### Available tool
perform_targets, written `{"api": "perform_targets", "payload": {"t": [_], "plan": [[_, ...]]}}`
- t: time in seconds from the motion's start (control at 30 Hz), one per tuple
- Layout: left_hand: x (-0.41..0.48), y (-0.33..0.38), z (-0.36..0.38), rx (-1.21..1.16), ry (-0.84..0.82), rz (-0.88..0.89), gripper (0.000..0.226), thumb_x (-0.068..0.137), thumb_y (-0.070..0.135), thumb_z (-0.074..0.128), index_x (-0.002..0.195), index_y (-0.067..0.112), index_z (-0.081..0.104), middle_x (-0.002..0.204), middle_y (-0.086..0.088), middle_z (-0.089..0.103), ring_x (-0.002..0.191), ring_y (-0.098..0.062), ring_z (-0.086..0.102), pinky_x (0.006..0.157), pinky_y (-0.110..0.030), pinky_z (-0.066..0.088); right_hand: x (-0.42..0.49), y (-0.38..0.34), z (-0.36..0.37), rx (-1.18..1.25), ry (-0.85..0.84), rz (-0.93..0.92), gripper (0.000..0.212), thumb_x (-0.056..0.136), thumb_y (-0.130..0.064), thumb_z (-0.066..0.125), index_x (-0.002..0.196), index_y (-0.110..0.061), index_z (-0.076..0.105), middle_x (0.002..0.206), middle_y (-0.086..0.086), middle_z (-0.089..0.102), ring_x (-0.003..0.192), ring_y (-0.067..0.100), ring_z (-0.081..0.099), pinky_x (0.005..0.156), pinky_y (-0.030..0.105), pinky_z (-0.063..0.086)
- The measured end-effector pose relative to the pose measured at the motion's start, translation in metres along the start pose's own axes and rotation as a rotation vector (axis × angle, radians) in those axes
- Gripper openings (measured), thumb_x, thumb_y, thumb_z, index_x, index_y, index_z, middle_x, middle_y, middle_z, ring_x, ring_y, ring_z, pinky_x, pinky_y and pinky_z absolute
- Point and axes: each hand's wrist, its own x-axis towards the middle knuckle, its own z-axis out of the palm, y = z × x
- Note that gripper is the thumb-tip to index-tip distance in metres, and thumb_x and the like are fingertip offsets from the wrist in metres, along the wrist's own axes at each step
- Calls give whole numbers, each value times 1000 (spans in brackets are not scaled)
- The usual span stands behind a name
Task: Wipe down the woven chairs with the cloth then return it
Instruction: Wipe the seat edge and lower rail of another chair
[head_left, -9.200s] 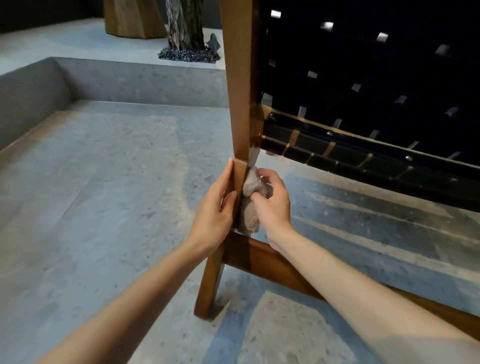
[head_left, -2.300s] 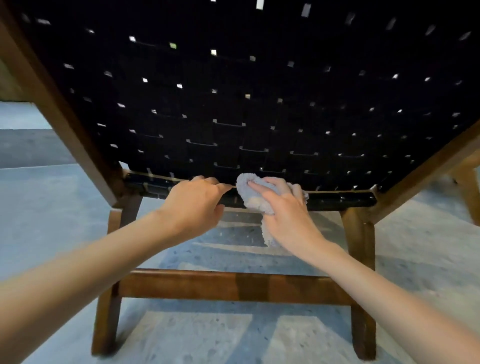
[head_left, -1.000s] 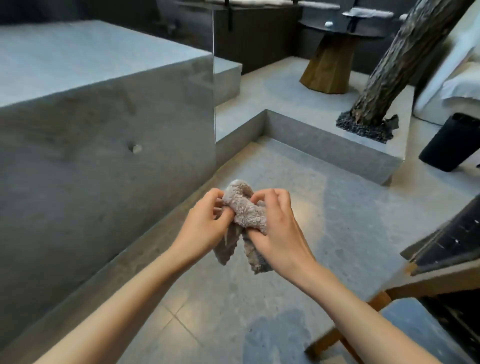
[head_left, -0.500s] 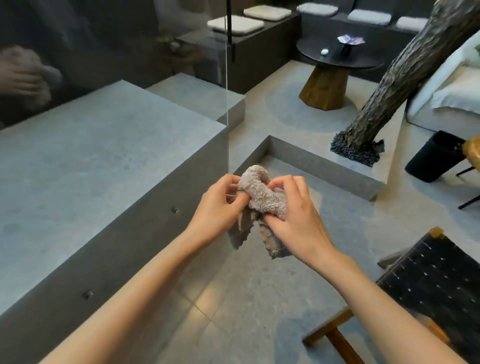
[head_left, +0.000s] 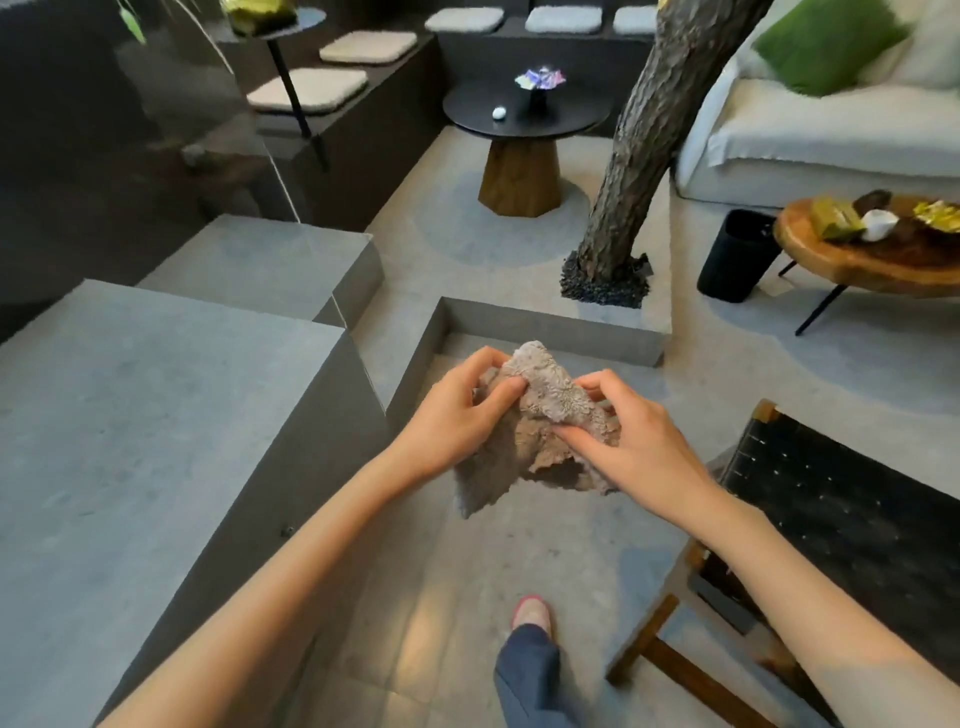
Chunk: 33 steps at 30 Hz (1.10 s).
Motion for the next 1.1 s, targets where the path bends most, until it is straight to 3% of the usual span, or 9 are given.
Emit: {"api": "perform_targets", "payload": {"t": [0.17, 0.27, 0.43, 0.53, 0.63, 0.77, 0.83, 0.93, 1.1], "plan": [[101, 17, 24, 68, -216, -21, 24, 96, 33, 50, 105, 11, 57, 85, -13, 64, 76, -26, 59, 72, -39, 48, 43, 51, -39, 63, 25, 140, 27, 82, -58, 60, 103, -55, 43, 99, -23, 62, 90, 3, 62, 78, 27, 50], [156, 22, 40, 123, -284, -41, 23, 93, 36, 55, 101, 14, 55, 79, -2, 58, 71, -15, 54, 65, -19, 43, 65, 75, -56, 125, 53, 239, 29, 84, -58, 59, 103, -62, 37, 102, -32, 56, 96, -10, 56, 77, 11, 42], [241, 17, 66, -85, -587, -45, 80, 74, 16, 79, 140, 26, 35, 95, 3, 53, 65, 3, 59, 57, -8, 46, 101, 121, -78, 136, 155, 421, 29, 91, -51, 48, 111, -49, 27, 109, 34, 58, 73, 34, 64, 66, 50, 53], [287, 5, 89, 8, -797, 97, 109, 64, 8, 86, 148, 32, 20, 113, 4, 44, 95, -4, 53, 79, -12, 46, 117, 146, -93, 187, 241, 537, 19, 96, -47, 44, 107, -46, 27, 108, 39, 54, 84, 48, 59, 71, 60, 50], [328, -7, 121, 219, -833, 347, 86, 72, 9, 80, 141, 25, 33, 125, -5, 48, 110, -22, 41, 96, -23, 36, 131, 176, -103, 239, 303, 633, 13, 99, -41, 43, 104, -44, 32, 107, 32, 55, 85, 47, 57, 68, 53, 49], [395, -11, 164, 57, -922, 383, 40, 85, 3, 67, 123, 11, 56, 123, 2, 57, 115, -16, 54, 99, -26, 39, 155, 220, -115, 333, 358, 753, 24, 93, -46, 53, 109, -41, 35, 109, 5, 56, 97, 30, 60, 73, 37, 49], [436, -9, 184, 79, -955, 373, 30, 88, 7, 64, 117, 14, 60, 115, 2, 62, 104, -12, 58, 91, -22, 42, 166, 237, -124, 364, 350, 785, 43, 80, -58, 64, 109, -46, 34, 118, -17, 45, 108, -4, 48, 77, 15, 39], [493, 3, 214, 99, -1051, 392, 19, 90, 10, 62, 109, 9, 63, 100, 2, 63, 76, 4, 57, 69, -7, 41, 180, 254, -132, 304, 334, 851, 67, 65, -64, 73, 116, -48, 34, 129, -18, 40, 115, -6, 42, 86, 14, 37], [556, 36, 264, 132, -1265, 565, 21, 94, 13, 57, 74, 6, 58, 63, -9, 53, 54, -11, 47, 55, -22, 35, 192, 277, -134, 348, 605, 1046, 28, 89, -24, 66, 115, -27, 58, 115, -14, 60, 101, -5, 57, 78, 10, 45]]}}
